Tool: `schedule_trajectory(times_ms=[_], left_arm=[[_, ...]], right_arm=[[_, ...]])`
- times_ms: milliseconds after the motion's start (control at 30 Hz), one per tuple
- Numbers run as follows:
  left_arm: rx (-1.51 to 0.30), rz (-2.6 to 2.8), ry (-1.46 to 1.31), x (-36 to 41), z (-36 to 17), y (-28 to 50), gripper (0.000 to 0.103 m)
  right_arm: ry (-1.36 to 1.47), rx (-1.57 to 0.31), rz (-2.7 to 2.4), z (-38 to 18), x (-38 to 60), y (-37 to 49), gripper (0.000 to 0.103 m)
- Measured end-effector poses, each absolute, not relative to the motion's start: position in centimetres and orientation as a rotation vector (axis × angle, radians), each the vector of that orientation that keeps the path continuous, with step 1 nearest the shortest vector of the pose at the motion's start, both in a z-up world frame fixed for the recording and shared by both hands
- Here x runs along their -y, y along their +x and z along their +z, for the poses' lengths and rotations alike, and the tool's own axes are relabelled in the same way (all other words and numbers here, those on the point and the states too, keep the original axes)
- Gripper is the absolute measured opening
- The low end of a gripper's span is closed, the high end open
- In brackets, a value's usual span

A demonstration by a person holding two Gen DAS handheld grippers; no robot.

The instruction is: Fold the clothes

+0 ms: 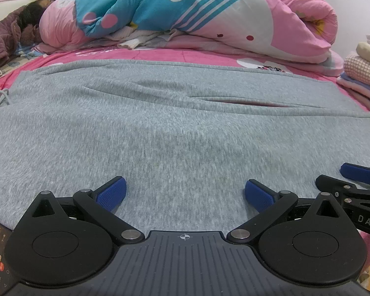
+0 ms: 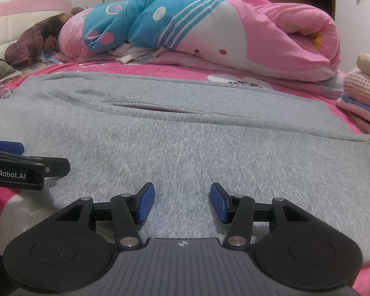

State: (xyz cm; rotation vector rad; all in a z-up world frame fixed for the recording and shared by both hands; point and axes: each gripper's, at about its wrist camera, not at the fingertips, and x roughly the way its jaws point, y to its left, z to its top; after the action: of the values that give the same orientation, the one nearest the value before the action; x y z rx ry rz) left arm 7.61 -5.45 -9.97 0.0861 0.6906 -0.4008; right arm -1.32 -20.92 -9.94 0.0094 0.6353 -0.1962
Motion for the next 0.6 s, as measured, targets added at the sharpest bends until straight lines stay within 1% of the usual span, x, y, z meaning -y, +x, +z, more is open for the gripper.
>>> schedule_trajectory(times_ms=[600], left_arm=[[-0.691, -0.398, 0.088, 5.47, -9.99, 7.66, 0.103]], right_arm=[[0.012, -0.650, -0.200, -9.84, 20.95, -1.10, 0.054]])
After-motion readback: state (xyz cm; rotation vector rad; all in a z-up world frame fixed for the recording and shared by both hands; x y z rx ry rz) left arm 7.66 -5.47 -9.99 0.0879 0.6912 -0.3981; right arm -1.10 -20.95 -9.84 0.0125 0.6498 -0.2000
